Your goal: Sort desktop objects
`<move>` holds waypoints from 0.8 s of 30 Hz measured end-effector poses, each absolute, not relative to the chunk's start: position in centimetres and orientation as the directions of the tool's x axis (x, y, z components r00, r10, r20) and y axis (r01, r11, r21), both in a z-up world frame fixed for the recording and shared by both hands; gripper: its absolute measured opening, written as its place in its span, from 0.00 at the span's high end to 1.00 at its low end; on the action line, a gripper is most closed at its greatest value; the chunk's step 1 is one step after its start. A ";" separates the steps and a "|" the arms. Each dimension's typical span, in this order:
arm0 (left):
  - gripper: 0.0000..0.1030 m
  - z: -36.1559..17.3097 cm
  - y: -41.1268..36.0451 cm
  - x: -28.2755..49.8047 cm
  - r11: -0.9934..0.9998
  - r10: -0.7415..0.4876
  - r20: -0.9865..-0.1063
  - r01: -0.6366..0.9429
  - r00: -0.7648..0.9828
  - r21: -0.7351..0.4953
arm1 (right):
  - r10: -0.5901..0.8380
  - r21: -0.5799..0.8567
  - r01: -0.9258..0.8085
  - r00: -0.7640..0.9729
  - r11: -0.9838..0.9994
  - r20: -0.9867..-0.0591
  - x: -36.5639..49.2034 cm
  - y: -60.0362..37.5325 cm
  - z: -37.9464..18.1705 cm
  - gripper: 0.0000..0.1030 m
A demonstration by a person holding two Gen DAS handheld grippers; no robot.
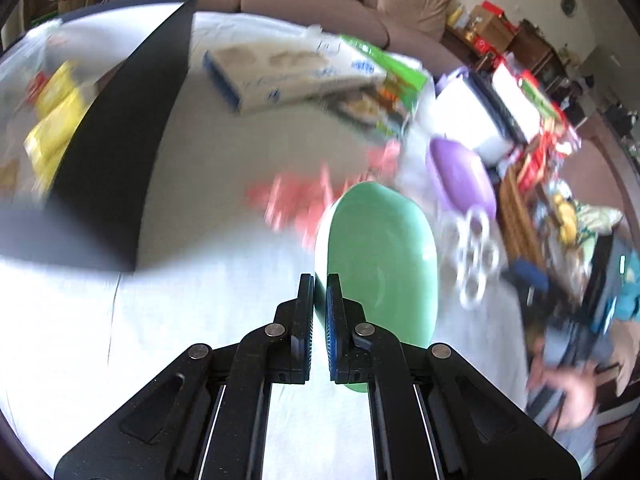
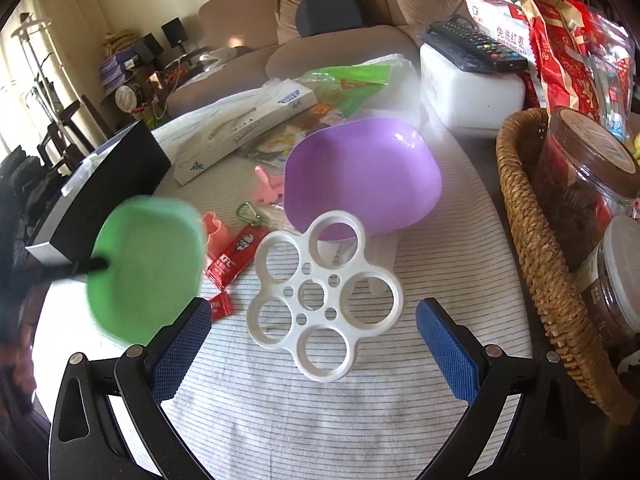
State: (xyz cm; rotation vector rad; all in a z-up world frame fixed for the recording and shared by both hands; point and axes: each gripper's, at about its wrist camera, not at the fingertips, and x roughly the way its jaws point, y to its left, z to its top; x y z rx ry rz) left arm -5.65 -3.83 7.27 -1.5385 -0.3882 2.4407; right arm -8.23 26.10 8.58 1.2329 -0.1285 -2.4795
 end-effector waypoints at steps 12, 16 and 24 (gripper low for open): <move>0.75 4.8 -4.8 2.3 -0.981 0.192 -0.903 -0.049 -0.384 -0.188 | -0.369 0.309 0.203 -0.566 -0.929 -0.737 -7.2 28.0 9.2 0.00; 0.52 7.0 -4.8 3.0 -0.986 0.165 -0.877 -0.088 -0.452 -0.141 | -0.363 0.327 0.173 -0.592 -0.929 -0.719 -6.5 28.9 10.1 0.00; 0.49 8.7 -3.8 2.0 -0.972 0.227 -0.841 -0.163 -0.490 -0.167 | -0.384 0.416 0.078 -0.567 -0.906 -0.729 -8.1 30.7 8.5 0.00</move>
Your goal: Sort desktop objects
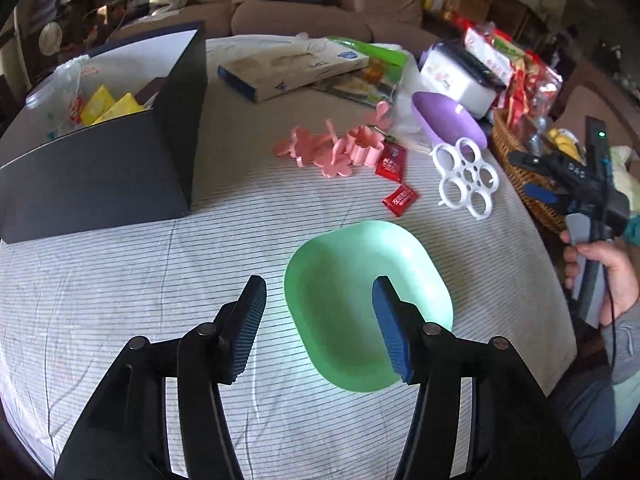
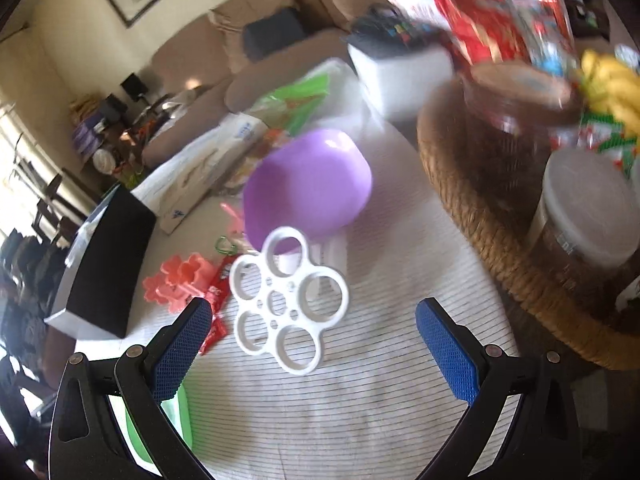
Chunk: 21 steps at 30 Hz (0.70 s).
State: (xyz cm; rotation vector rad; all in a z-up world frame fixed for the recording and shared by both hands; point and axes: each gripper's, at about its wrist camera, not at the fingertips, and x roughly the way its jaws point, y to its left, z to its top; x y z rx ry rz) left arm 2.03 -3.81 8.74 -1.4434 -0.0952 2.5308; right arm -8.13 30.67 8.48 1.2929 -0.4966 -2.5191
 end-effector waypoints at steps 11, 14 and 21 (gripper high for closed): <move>0.49 4.9 -4.3 -0.1 -0.963 0.270 -0.877 -0.129 -0.398 -0.237 | -0.464 0.480 0.091 -0.459 -0.873 -0.757 -9.1 30.1 5.4 0.87; 0.49 5.0 -4.8 -0.4 -0.958 0.288 -0.870 -0.114 -0.399 -0.265 | -0.572 0.590 0.090 -0.400 -0.802 -0.716 -7.9 30.3 5.0 0.88; 0.49 4.7 -5.0 -1.0 -0.960 0.280 -0.880 -0.114 -0.385 -0.255 | -0.588 0.566 0.169 -0.328 -0.807 -0.739 -3.8 28.5 6.4 0.88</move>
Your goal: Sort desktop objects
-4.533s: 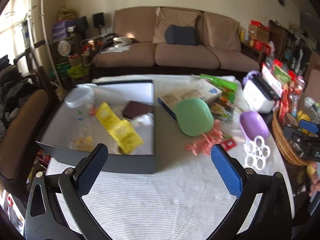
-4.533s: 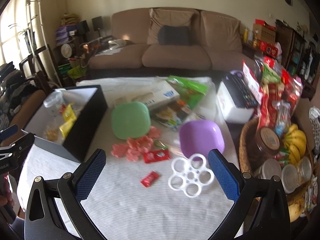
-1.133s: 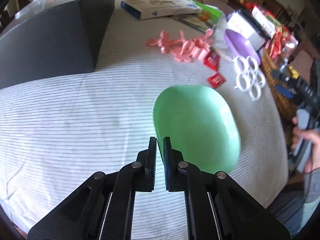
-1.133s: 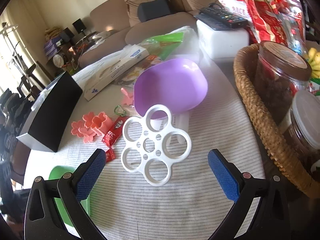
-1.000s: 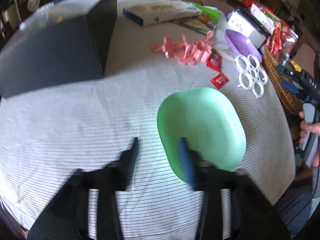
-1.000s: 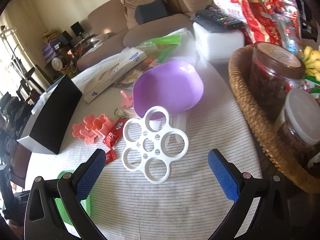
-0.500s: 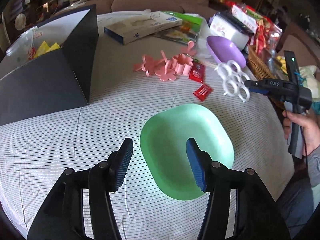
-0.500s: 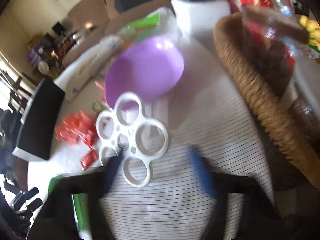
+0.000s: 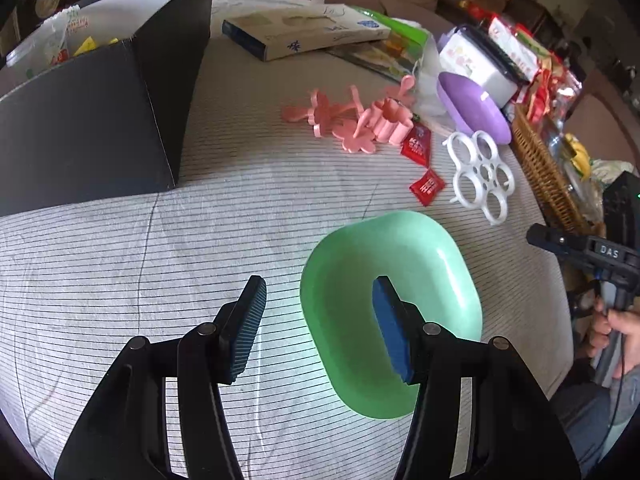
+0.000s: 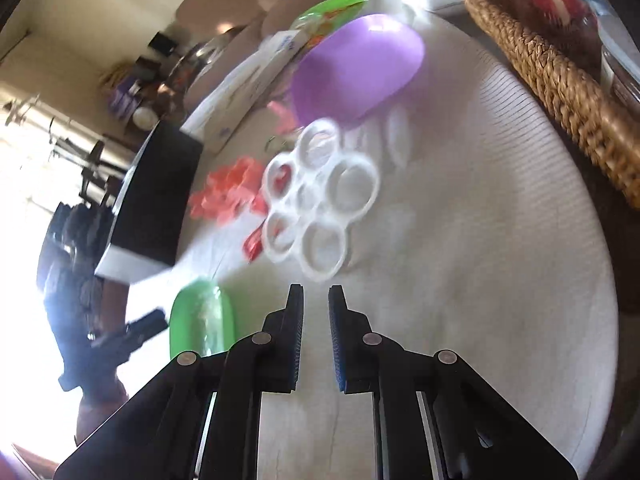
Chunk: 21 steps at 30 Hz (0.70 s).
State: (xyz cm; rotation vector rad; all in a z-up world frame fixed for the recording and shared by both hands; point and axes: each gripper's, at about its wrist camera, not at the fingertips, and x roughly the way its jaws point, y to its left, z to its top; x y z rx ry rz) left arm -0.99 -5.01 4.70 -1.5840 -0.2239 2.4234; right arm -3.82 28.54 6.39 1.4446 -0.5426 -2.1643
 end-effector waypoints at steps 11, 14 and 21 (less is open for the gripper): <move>0.49 3.7 -4.3 -0.8 -0.974 0.219 -0.903 -0.141 -0.370 -0.178 | -0.371 0.410 0.017 -0.461 -0.912 -0.806 -9.6 28.2 5.0 0.53; 0.49 3.6 -4.6 -0.9 -0.973 0.226 -0.904 -0.135 -0.364 -0.188 | -0.363 0.391 0.028 -0.437 -0.920 -0.823 -10.1 27.7 3.9 0.88; 0.49 3.6 -4.5 -1.4 -0.967 0.248 -0.902 -0.146 -0.352 -0.209 | -0.356 0.294 0.234 -0.298 -0.927 -0.886 -7.6 25.8 4.9 0.89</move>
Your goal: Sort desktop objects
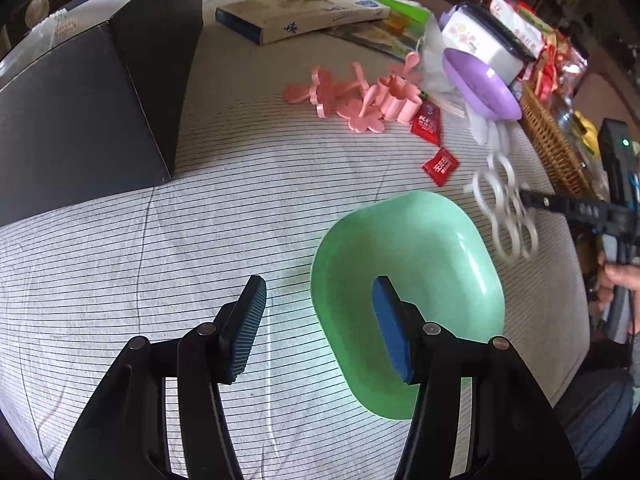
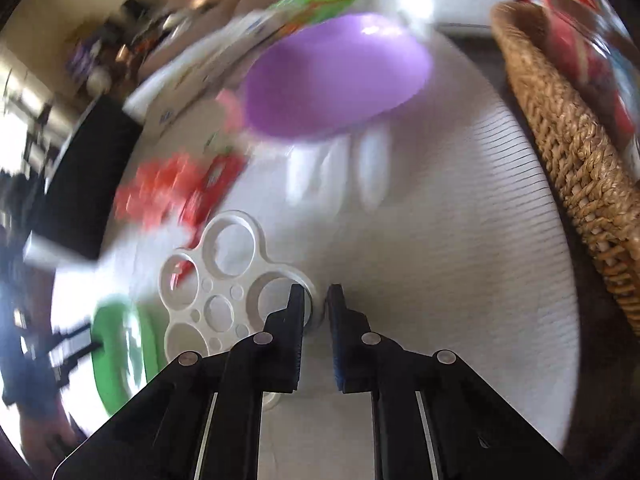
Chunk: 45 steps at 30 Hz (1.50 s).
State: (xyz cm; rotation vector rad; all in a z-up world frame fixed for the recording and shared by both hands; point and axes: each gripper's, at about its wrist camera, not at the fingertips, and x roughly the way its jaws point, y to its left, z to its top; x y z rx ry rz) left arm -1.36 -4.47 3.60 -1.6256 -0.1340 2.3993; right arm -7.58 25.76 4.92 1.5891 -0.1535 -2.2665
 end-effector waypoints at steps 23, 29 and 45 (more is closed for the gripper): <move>0.49 4.9 -4.1 -3.7 -0.954 0.289 -0.882 -0.190 -0.373 -0.232 | -0.194 0.121 0.180 -0.478 -0.976 -0.857 -9.2 26.5 10.6 0.34; 0.49 6.0 -4.6 -3.8 -0.944 0.325 -0.861 -0.189 -0.390 -0.271 | -0.170 0.219 -0.040 -0.500 -0.975 -0.849 -16.0 27.4 8.9 0.31; 0.49 7.3 -7.0 -4.7 -0.912 0.409 -0.818 -0.155 -0.404 -0.380 | -0.183 0.222 -0.009 -0.528 -0.975 -0.829 -16.7 26.3 6.9 0.85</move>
